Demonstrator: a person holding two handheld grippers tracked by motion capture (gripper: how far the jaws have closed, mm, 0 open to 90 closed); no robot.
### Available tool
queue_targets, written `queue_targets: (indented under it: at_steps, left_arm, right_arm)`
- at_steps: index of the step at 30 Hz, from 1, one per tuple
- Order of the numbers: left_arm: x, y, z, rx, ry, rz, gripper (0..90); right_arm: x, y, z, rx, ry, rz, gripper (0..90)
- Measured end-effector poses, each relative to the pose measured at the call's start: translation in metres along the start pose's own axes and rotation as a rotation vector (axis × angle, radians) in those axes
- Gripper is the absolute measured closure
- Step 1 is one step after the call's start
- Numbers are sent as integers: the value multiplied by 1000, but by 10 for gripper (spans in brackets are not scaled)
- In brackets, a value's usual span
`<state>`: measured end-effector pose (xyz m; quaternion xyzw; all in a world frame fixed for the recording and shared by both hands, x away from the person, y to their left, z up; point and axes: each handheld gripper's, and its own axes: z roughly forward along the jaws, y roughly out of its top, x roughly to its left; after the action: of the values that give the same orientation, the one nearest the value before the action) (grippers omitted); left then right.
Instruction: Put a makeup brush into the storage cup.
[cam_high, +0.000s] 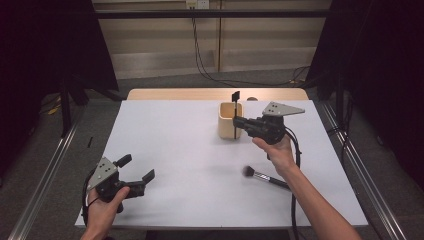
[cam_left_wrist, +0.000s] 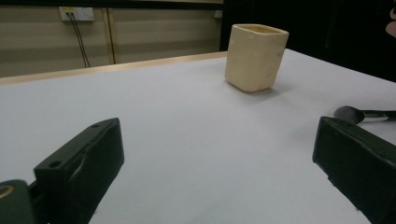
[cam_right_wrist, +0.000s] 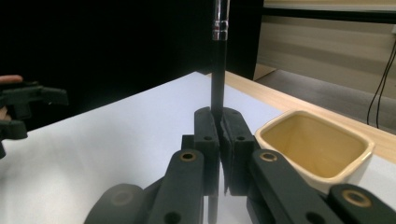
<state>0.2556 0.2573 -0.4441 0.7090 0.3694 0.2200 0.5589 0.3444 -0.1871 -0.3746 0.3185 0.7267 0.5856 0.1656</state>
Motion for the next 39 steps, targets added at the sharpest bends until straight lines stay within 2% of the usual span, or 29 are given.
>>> queue_targets:
  at_steps: [8,14,15,17,22,28,29,34,39]
  left_arm:
    - [0,-2,-9,-13,20,7,30]
    - [-2,-3,-9,0,5,19,34]
    - [-2,-3,-9,1,-4,23,34]
    - [-4,-3,-9,5,4,42,34]
    - [-1,-4,-10,7,0,29,34]
    - [-3,-3,-10,13,-8,20,34]
    - [-4,-3,-10,14,-6,32,34]
    - [-4,-3,-9,18,-8,31,34]
    - [-5,-3,-10,28,-20,33,33]
  right_arm:
    - [-9,10,3,-23,-39,-3,864]
    - [-17,18,6,-37,-65,-6,864]
    - [-18,20,8,-40,-70,-4,864]
    - [-21,24,10,-43,-78,-11,864]
    - [-29,31,19,-46,-103,-16,864]
    - [-35,35,31,-40,-133,-27,864]
    - [-36,36,33,-41,-136,-24,864]
    - [-42,36,42,-42,-147,4,864]
    - [-47,32,46,-34,-161,5,863]
